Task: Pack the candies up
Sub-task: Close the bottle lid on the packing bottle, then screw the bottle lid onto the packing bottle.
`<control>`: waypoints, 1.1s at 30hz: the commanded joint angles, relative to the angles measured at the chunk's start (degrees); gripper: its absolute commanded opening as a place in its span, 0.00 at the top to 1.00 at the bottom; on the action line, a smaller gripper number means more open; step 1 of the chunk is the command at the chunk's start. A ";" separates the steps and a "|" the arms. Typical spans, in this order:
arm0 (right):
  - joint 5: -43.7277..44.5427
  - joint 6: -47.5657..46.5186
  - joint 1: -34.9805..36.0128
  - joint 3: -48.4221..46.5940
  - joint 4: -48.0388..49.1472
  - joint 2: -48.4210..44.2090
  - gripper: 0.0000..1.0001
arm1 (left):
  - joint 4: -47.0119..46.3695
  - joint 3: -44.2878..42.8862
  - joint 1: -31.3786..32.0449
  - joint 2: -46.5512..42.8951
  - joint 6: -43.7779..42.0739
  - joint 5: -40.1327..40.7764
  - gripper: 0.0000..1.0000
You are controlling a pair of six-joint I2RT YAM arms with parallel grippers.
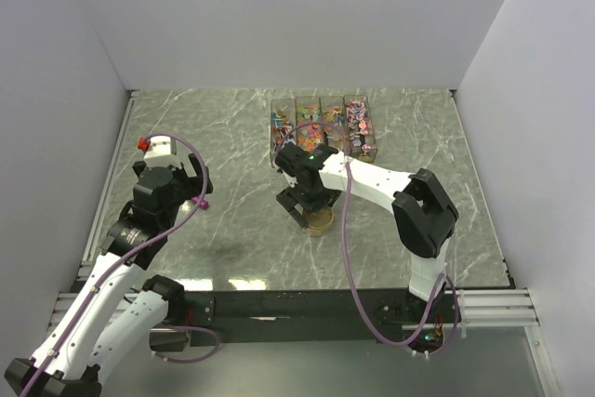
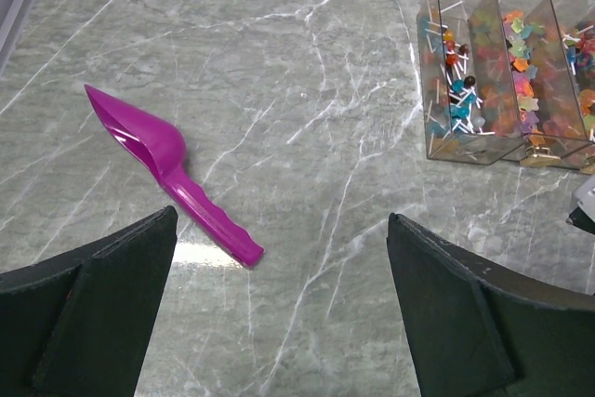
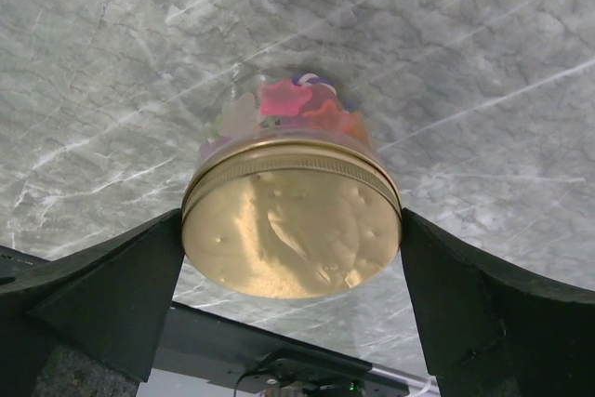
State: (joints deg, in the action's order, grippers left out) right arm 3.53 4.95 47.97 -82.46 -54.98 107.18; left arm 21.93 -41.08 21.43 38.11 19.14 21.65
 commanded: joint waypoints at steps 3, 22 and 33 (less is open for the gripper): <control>-0.36 -1.35 -0.42 0.98 1.89 -0.73 0.00 | -1.72 0.04 -0.34 -0.40 -0.77 -1.17 0.00; -1.24 -1.26 -0.68 8.97 8.12 -6.63 0.00 | -2.33 0.30 -0.34 0.30 -1.29 -4.33 0.00; -3.26 -1.26 -0.86 21.71 21.83 -16.64 0.00 | -2.42 0.21 -0.34 1.53 -1.38 -7.14 0.01</control>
State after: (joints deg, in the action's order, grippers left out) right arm 1.41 3.95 47.46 -63.55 -39.31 94.85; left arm 21.71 -40.77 21.39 39.62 18.68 16.21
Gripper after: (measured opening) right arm 0.997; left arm 0.995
